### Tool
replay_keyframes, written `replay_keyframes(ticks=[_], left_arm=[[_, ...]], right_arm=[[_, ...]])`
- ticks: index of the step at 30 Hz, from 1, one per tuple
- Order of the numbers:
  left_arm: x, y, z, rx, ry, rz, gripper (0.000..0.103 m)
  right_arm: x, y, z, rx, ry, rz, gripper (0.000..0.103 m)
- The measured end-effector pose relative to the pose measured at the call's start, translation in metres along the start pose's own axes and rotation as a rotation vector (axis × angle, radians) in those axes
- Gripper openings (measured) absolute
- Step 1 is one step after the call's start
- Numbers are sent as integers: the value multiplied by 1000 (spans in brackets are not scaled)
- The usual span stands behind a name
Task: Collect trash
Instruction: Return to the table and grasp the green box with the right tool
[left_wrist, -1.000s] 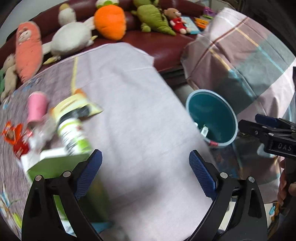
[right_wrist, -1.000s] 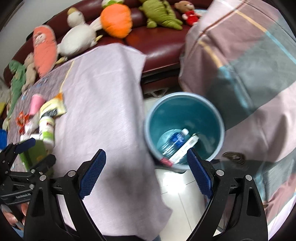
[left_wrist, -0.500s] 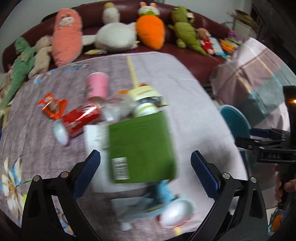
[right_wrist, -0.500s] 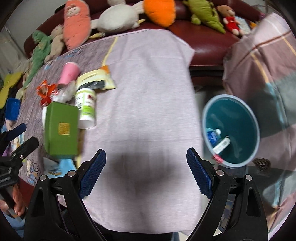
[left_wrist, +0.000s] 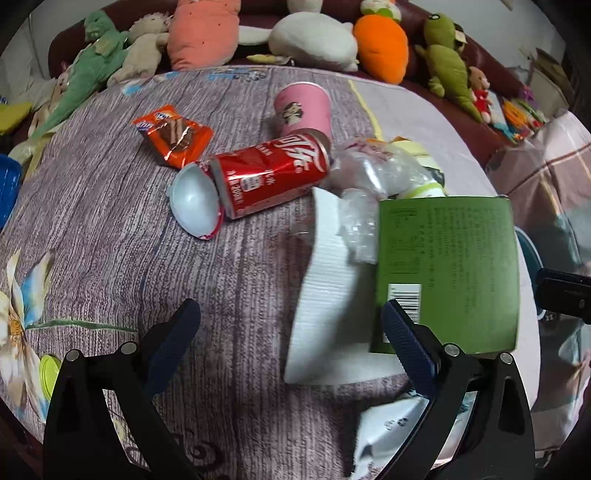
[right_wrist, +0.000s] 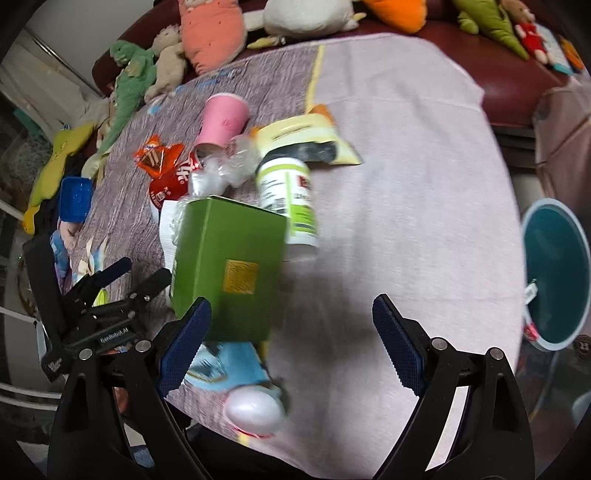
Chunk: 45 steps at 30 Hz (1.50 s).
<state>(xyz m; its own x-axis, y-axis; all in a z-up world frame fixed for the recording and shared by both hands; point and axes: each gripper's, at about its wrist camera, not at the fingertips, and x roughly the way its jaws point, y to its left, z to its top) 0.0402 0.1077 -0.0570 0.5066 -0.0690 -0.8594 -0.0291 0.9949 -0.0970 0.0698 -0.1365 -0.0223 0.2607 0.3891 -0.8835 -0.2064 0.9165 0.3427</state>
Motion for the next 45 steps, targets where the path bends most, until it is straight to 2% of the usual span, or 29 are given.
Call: replay_keyframes(ticks=[4, 5, 10, 13, 17, 24, 25, 26, 27, 34, 37, 42, 45], left_arm=[[8, 6, 0, -10, 12, 12, 98], [10, 10, -1, -19, 14, 8, 98], [16, 23, -3, -51, 29, -32, 98], [18, 24, -2, -41, 34, -42, 98], [22, 25, -4, -42, 40, -59, 98], [28, 30, -8, -37, 56, -65, 98], [27, 31, -9, -37, 55, -65, 98], [27, 32, -9, -38, 54, -66, 98], [26, 33, -9, -40, 53, -67, 98], [9, 45, -4, -46, 22, -56, 98], [-2, 51, 9, -1, -14, -28, 98], [-4, 54, 45, 145, -65, 28, 98], [8, 56, 70, 218, -52, 4, 98]], right_arm=[[19, 16, 7, -9, 33, 67, 85], [21, 18, 8, -9, 32, 84, 89], [26, 28, 14, 19, 44, 138, 90], [21, 40, 16, -10, 26, 126, 90], [30, 53, 17, -31, 64, 131, 90], [53, 65, 23, -47, 65, 64, 90], [53, 66, 23, -54, 55, 51, 87], [55, 67, 23, -66, 42, 31, 68], [55, 69, 23, -74, 46, 33, 65], [19, 75, 26, -131, -19, -14, 64], [-1, 70, 31, -133, -52, -37, 64], [-28, 60, 45, -130, -105, -82, 64], [-36, 51, 55, -120, -120, -121, 64]])
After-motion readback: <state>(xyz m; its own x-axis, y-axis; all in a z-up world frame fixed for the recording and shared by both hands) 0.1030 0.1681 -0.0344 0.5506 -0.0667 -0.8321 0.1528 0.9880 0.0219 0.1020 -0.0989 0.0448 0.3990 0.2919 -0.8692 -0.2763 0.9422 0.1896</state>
